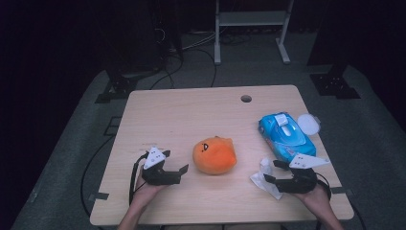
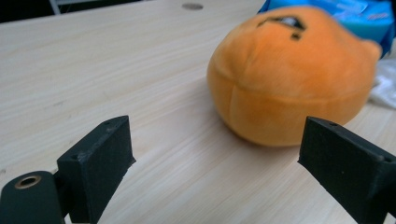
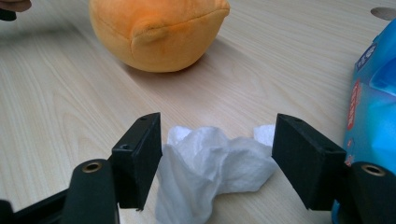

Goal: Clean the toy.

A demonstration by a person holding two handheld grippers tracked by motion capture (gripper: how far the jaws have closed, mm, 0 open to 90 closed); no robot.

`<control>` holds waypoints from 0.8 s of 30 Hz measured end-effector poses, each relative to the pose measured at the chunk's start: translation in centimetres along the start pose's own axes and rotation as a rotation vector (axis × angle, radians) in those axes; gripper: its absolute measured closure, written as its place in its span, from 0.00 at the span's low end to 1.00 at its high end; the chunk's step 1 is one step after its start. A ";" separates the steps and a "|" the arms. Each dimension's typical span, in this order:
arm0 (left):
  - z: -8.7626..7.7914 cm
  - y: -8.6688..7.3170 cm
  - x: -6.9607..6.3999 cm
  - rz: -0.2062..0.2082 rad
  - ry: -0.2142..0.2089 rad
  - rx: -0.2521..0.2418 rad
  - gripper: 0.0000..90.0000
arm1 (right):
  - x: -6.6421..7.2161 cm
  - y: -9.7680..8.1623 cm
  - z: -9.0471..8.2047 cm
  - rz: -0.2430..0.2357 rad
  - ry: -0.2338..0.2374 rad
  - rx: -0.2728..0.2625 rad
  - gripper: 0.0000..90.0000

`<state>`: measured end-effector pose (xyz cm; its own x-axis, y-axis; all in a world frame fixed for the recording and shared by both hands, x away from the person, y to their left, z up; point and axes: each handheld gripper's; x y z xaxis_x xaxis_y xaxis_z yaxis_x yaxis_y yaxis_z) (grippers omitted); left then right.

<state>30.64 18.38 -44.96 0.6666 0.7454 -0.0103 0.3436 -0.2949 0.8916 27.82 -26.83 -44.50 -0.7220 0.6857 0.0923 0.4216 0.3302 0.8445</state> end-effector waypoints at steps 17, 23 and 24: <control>0.9 -1.0 0.8 0.037 0.062 0.053 0.10 | 0.2 -0.1 0.5 -0.017 -0.005 0.033 0.35; 0.8 -1.0 1.2 0.027 0.075 0.043 0.10 | 0.2 -0.1 0.6 -0.026 -0.008 0.036 0.35; 0.8 -1.0 1.2 0.027 0.075 0.043 0.10 | 0.2 -0.1 0.6 -0.025 -0.008 0.035 0.35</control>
Point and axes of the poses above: each handheld gripper's, and its own axes: z roughly forward along the jaws, y roughly out of its top, x roughly to its left, and after that the axes turned 2 degrees about z, right-handed
